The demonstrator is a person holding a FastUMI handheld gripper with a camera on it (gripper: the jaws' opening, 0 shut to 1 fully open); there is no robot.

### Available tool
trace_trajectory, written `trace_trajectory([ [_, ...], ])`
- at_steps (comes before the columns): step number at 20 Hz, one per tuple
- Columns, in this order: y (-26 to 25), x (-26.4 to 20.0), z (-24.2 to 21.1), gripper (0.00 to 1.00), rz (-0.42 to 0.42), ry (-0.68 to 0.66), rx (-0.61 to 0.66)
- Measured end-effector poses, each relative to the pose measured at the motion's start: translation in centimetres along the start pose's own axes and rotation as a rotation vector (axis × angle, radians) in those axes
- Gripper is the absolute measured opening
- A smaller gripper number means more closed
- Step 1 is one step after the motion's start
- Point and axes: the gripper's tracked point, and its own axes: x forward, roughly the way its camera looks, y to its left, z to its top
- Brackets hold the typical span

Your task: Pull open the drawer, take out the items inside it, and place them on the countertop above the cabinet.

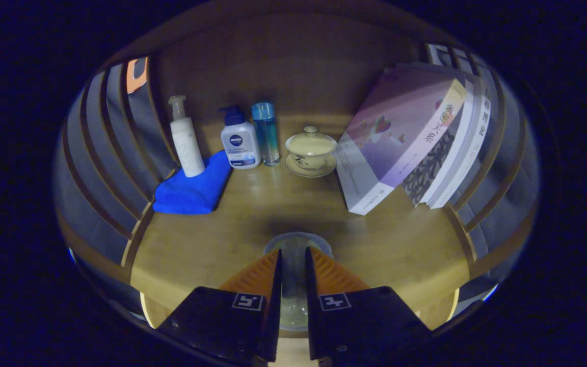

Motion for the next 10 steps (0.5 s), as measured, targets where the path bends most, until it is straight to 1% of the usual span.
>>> trace_trajectory([
  [2, 0.8, -0.4, 0.1, 0.41, 0.054, -0.007, 0.005],
  [3, 0.8, -0.5, 0.0, 0.48, 0.060, -0.011, -0.008],
  [4, 0.9, -1.2, 0.7, 0.55, 0.066, -0.058, -0.024],
  [5, 1.5, -1.7, 1.3, 0.57, 0.075, -0.110, -0.051],
  [7, 2.6, -4.2, 2.3, 0.61, 0.105, -0.204, -0.079],
  [8, 3.1, -5.7, 2.5, 0.65, 0.117, -0.246, -0.080],
  [9, 3.7, -7.0, 2.5, 0.70, 0.136, -0.279, -0.076],
  [10, 4.0, -8.5, 2.5, 0.80, 0.145, -0.316, -0.081],
])
